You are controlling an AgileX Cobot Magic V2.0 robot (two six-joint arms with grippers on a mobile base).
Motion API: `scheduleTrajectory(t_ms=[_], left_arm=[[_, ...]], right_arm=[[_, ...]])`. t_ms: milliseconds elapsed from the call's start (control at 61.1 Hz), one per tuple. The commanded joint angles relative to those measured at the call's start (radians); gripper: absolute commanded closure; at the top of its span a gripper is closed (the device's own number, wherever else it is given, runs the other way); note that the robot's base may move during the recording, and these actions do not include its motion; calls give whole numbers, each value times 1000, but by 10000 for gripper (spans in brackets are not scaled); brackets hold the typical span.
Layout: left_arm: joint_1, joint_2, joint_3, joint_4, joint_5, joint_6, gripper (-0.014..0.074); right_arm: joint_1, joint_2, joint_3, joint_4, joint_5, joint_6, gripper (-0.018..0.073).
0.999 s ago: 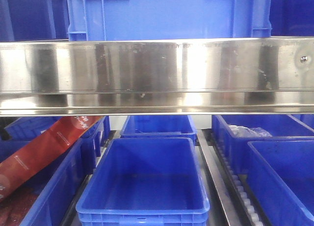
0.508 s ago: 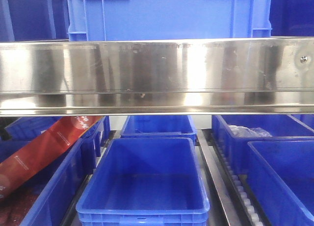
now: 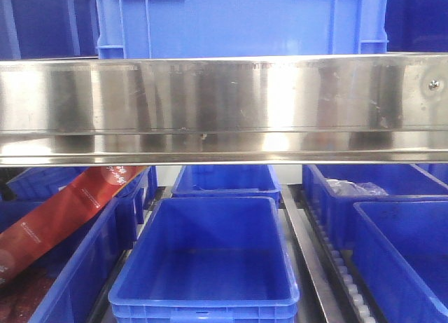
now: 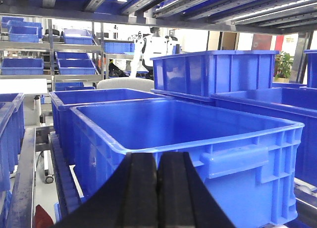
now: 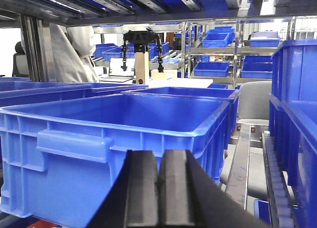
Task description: Place cylindrical capacitor in blue bin on shelf
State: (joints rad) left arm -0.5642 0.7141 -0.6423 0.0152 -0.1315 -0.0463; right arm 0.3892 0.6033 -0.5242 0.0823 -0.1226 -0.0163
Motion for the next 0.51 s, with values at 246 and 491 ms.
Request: scheduleTrajectory(t_ms=[246,491], left_arm=[[4,-5,1,-4,-16,0,707],[4,-5,1,-4,-22,0,707]], right_arm=[[-188,-153,111,-6,-11,-15,721],[-381,-403,372,-6,20,-15,721]])
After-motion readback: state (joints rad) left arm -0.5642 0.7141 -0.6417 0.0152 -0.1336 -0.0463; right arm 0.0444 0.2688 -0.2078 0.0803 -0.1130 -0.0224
